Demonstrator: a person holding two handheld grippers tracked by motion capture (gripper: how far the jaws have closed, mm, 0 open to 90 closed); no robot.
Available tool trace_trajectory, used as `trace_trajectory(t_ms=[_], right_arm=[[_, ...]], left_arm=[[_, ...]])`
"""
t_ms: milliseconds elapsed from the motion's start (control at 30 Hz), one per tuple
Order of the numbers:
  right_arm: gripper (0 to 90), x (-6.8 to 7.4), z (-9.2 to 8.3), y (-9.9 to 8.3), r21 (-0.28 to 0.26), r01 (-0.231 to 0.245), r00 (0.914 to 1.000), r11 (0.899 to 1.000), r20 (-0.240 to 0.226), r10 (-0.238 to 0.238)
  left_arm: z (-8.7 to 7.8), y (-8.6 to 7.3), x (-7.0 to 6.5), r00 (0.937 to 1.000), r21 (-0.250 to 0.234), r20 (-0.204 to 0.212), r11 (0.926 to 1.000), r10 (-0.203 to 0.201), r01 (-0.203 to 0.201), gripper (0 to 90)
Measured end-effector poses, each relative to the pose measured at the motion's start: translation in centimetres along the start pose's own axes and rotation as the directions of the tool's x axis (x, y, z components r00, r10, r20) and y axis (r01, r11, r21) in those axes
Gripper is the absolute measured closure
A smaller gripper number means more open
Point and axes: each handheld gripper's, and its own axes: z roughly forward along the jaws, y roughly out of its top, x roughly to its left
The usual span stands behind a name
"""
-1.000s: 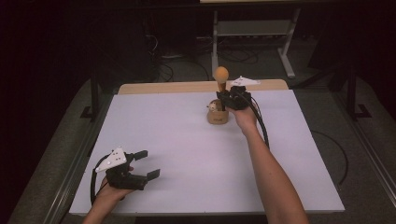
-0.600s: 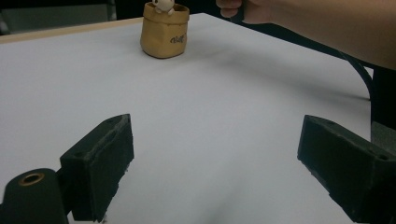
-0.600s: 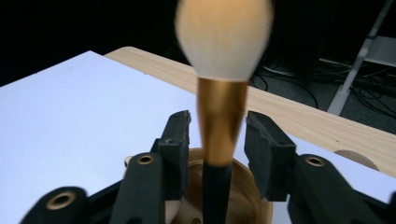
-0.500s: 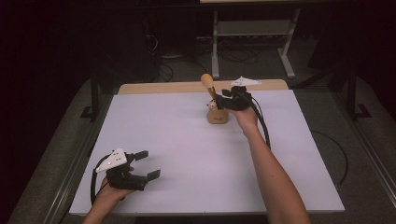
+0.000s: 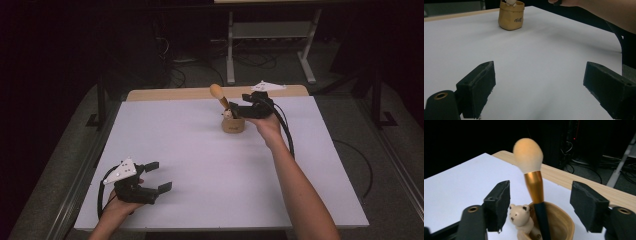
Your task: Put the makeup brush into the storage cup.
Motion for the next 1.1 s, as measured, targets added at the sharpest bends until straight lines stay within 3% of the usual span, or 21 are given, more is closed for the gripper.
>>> trace_trajectory(t_ms=[367,1100], right_arm=[[17.2,0.1,-1.7,-1.0,-0.002,0.0,1.0,1.0,-0.007,0.0],[11.5,1.6,-5.6,-3.9,-0.004,0.039,0.999,0.999,-0.021,-0.039]], left_arm=[[0.0,0.0,0.0,1.0,0.001,-0.001,1.0,0.001,-0.001,10.2],[-0.2,0.0,0.2,1.0,-0.004,-0.009,1.0,0.0,0.0,10.2]])
